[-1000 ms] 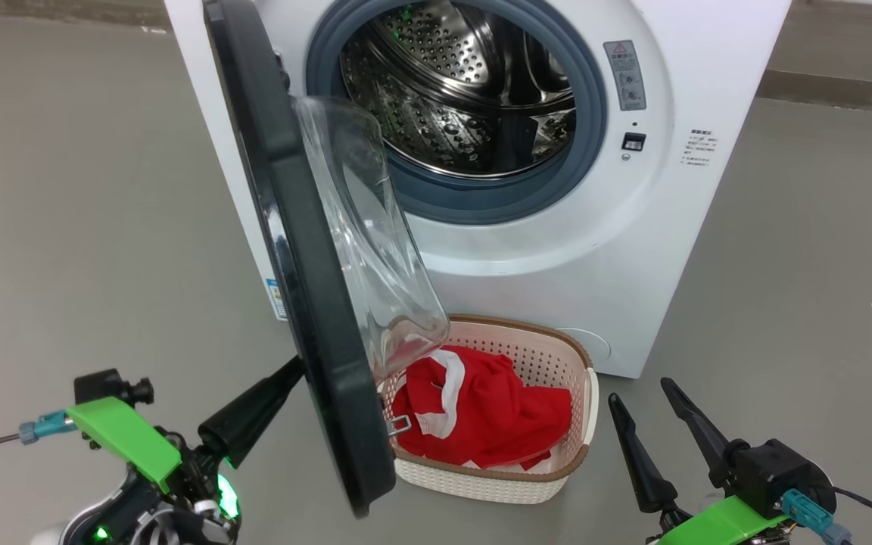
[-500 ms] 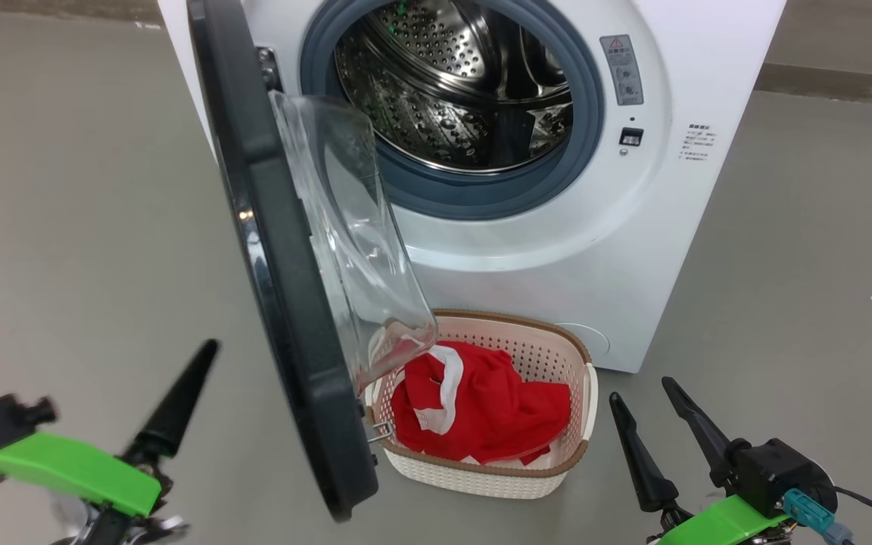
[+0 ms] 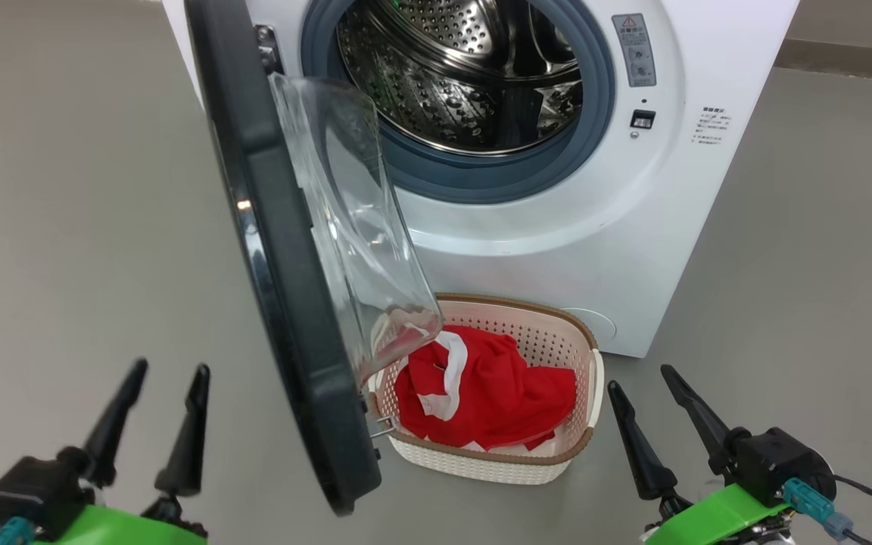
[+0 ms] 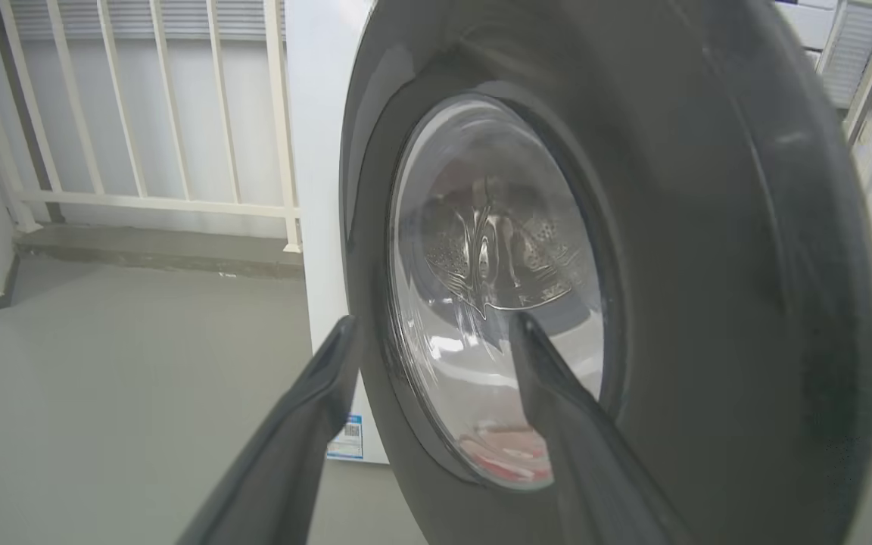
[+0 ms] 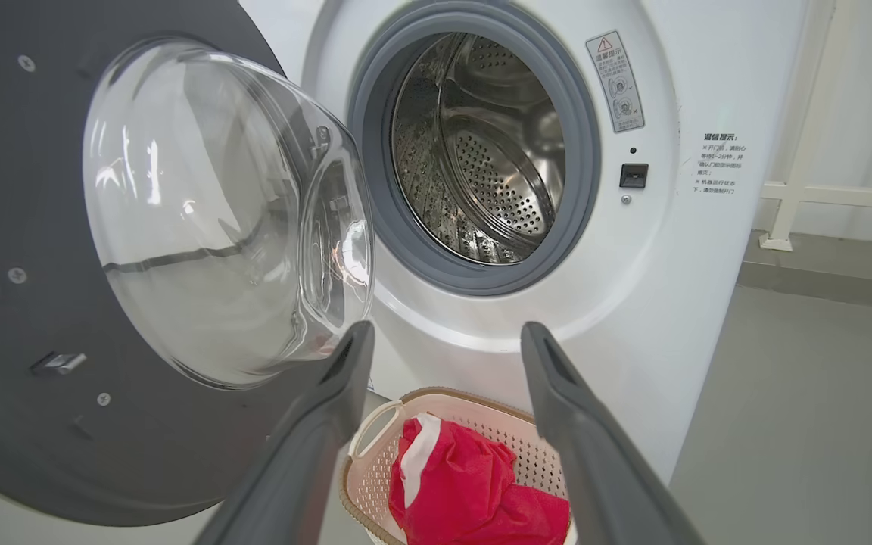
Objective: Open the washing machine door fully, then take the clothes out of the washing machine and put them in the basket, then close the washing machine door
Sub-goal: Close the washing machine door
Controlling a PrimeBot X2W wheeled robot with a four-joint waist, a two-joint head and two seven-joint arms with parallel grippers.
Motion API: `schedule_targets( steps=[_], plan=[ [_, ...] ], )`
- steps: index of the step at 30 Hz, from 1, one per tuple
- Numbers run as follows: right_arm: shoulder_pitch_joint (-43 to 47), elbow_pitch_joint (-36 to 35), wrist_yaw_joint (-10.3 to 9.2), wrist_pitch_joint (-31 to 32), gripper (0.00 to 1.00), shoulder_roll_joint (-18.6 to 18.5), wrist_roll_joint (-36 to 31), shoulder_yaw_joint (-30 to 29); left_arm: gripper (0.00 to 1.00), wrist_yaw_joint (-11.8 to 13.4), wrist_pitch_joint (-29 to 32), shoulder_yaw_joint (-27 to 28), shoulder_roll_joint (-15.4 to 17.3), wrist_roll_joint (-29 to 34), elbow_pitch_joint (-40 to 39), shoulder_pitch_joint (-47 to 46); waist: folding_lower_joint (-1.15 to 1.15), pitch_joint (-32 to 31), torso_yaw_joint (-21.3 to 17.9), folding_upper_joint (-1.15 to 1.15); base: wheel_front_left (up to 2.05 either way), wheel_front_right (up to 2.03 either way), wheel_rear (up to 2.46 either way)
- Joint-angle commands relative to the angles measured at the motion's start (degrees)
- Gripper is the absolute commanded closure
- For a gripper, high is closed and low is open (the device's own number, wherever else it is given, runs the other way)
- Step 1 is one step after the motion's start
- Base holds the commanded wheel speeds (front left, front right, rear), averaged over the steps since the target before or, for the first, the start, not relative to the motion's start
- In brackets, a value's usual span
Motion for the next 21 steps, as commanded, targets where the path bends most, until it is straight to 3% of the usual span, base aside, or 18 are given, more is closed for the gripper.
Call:
schedule_targets(
  steps=[1, 9, 21],
  plan=[
    [-2.8, -1.6, 0.43, -0.4, 0.0, -0.2, 1.5, 1.2, 0.0, -0.3, -0.7, 5.0, -0.6, 3.5, -3.8, -0.7, 0.0, 0.2, -0.2, 0.0, 0.0, 0.0, 0.0],
    [-2.9, -1.4, 0.43, -0.4, 0.0, -0.2, 1.3, 1.0, 0.0, -0.3, -0.7, 9.5, -5.4, 11.6, -6.2, 3.4, 0.0, 0.1, -0.7, 0.0, 0.0, 0.0, 0.0],
    [-2.7, -1.5, 0.43, -0.4, 0.0, -0.2, 1.4, 0.9, 0.0, -0.3, -0.7, 10.6, -6.7, 14.3, -6.6, 5.2, 0.0, -0.2, -0.6, 0.0, 0.0, 0.0, 0.0]
  ],
)
